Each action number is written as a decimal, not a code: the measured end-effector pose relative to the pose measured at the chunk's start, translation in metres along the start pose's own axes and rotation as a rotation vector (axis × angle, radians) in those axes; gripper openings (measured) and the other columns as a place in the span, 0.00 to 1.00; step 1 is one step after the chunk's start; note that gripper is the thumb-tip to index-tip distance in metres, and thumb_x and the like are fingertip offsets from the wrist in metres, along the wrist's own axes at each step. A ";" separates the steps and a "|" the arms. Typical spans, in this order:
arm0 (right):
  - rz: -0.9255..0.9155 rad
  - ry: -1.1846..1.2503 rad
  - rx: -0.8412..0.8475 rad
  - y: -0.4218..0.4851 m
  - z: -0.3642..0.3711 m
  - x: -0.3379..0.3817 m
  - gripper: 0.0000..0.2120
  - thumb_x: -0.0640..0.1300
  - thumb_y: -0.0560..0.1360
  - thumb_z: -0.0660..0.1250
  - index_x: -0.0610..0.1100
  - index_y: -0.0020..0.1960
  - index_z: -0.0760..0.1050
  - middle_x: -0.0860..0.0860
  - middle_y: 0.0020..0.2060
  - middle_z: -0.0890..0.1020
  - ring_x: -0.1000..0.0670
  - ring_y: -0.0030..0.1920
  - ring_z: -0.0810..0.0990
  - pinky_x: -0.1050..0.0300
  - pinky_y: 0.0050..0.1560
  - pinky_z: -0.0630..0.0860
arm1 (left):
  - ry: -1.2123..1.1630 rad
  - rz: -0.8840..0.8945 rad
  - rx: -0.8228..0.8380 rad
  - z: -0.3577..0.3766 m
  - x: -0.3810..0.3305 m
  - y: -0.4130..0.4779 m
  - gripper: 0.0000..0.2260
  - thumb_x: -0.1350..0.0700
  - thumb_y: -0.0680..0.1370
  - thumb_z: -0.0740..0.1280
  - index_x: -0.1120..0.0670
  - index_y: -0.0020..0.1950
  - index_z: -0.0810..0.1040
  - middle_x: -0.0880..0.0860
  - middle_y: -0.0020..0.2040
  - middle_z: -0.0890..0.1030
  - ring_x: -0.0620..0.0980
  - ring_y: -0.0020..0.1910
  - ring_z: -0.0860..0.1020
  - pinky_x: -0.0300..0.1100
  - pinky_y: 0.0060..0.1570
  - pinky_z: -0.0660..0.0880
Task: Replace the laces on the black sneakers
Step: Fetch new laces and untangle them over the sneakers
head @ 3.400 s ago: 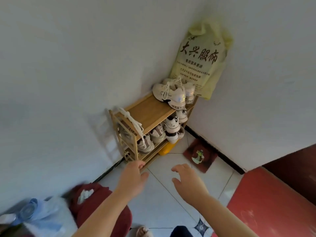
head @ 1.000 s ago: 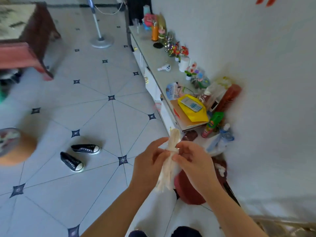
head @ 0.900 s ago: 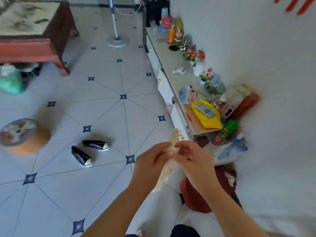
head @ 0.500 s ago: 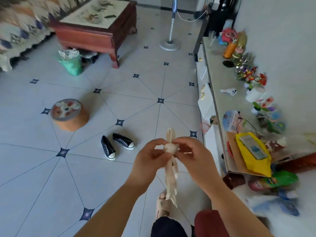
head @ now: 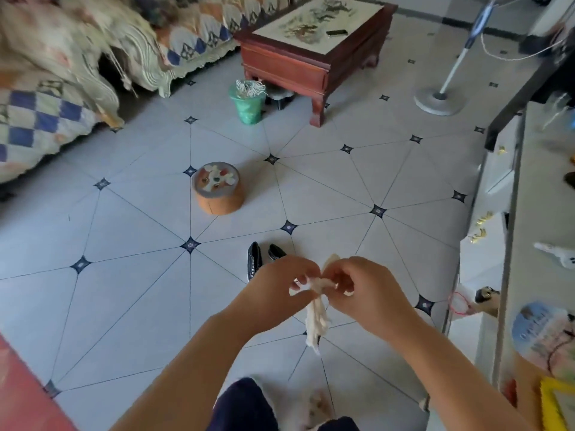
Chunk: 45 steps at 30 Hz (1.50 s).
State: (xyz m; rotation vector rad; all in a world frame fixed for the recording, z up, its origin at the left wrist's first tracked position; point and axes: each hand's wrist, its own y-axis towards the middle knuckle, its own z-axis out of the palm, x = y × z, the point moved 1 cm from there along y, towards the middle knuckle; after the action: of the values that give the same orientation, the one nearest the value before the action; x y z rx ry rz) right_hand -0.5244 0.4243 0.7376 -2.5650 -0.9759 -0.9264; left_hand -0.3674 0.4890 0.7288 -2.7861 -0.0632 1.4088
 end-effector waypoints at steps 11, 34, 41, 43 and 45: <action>0.167 0.669 0.240 0.126 0.052 0.038 0.10 0.36 0.69 0.72 0.51 0.41 0.82 0.52 0.37 0.84 0.55 0.40 0.82 0.67 0.41 0.76 | -0.458 -0.234 -0.091 -0.095 0.091 0.029 0.09 0.64 0.71 0.70 0.49 0.38 0.79 0.55 0.37 0.80 0.48 0.36 0.76 0.43 0.40 0.74; 0.352 0.741 0.104 0.331 0.110 0.083 0.02 0.41 0.63 0.73 0.45 0.35 0.81 0.51 0.28 0.79 0.53 0.31 0.76 0.64 0.37 0.72 | 0.116 -0.113 -0.179 -0.243 0.179 0.144 0.04 0.60 0.72 0.67 0.53 0.42 0.74 0.44 0.34 0.72 0.43 0.35 0.72 0.33 0.37 0.69; 0.438 0.977 0.171 0.391 0.092 0.070 0.11 0.33 0.69 0.68 0.46 0.34 0.82 0.49 0.31 0.82 0.54 0.35 0.80 0.66 0.37 0.76 | -0.149 -0.336 -0.460 -0.255 0.194 0.182 0.10 0.59 0.72 0.70 0.46 0.36 0.73 0.41 0.32 0.77 0.35 0.32 0.75 0.23 0.32 0.67; 0.407 0.937 0.142 0.402 0.091 0.071 0.09 0.33 0.68 0.69 0.46 0.35 0.81 0.50 0.31 0.82 0.54 0.34 0.80 0.67 0.34 0.74 | -0.182 -0.284 -0.409 -0.261 0.195 0.190 0.11 0.60 0.72 0.70 0.43 0.40 0.73 0.41 0.37 0.79 0.35 0.38 0.77 0.23 0.37 0.69; 0.389 0.861 0.106 0.413 0.093 0.071 0.07 0.35 0.68 0.70 0.47 0.37 0.80 0.50 0.31 0.82 0.53 0.34 0.79 0.64 0.35 0.74 | -0.094 -0.226 -0.342 -0.268 0.202 0.201 0.11 0.57 0.71 0.72 0.42 0.45 0.75 0.39 0.42 0.78 0.37 0.42 0.76 0.25 0.42 0.70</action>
State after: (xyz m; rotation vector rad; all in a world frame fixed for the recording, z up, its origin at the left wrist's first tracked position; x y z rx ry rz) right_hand -0.1642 0.1919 0.7102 -1.8279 -0.2548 -1.5697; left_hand -0.0265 0.2979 0.7187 -2.8427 -0.6581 1.5990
